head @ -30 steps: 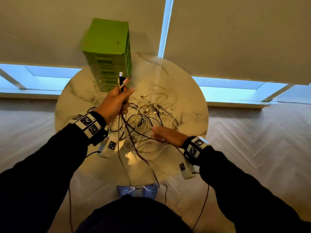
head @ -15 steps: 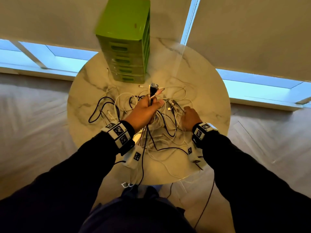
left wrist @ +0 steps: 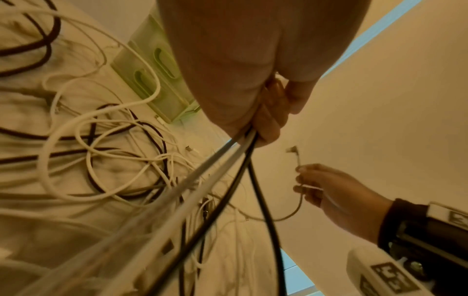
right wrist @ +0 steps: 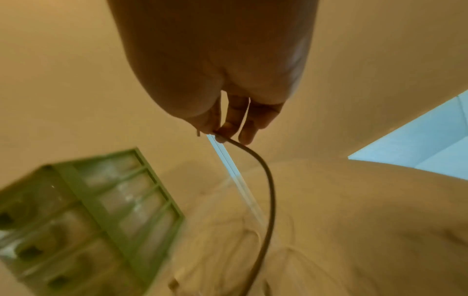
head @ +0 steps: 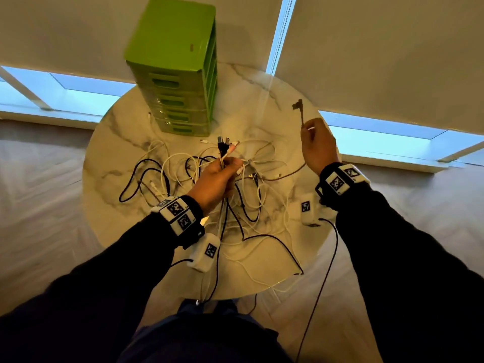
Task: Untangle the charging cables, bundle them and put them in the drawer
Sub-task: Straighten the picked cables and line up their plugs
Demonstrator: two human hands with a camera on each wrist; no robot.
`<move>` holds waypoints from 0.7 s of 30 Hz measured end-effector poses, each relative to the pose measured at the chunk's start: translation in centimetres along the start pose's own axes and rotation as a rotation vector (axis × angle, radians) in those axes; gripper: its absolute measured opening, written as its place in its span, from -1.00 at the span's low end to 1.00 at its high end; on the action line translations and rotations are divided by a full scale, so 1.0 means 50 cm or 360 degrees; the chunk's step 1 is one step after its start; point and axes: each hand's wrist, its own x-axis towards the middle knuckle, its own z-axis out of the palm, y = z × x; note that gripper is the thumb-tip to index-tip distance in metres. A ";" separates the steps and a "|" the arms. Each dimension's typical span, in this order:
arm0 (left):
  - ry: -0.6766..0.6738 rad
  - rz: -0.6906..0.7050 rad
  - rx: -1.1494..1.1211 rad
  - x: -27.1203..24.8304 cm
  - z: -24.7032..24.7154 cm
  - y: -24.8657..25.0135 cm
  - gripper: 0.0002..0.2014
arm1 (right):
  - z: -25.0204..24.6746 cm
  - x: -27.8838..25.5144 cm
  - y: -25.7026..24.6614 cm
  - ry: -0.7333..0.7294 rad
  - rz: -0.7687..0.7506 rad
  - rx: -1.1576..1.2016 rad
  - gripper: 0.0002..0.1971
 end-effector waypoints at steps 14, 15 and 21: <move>0.0021 0.0050 -0.0742 -0.013 0.033 0.070 -0.61 | 0.038 -0.253 -0.192 -0.0513 -0.0337 0.0778 -0.92; 0.0014 0.0053 -0.0775 -0.022 0.029 0.073 -0.62 | 0.046 -0.266 -0.198 -0.0500 -0.0360 0.0786 -0.92; -0.0046 0.0153 -0.0640 -0.069 0.024 0.086 -0.77 | 0.068 -0.296 -0.218 -0.0421 -0.0411 0.0627 -0.90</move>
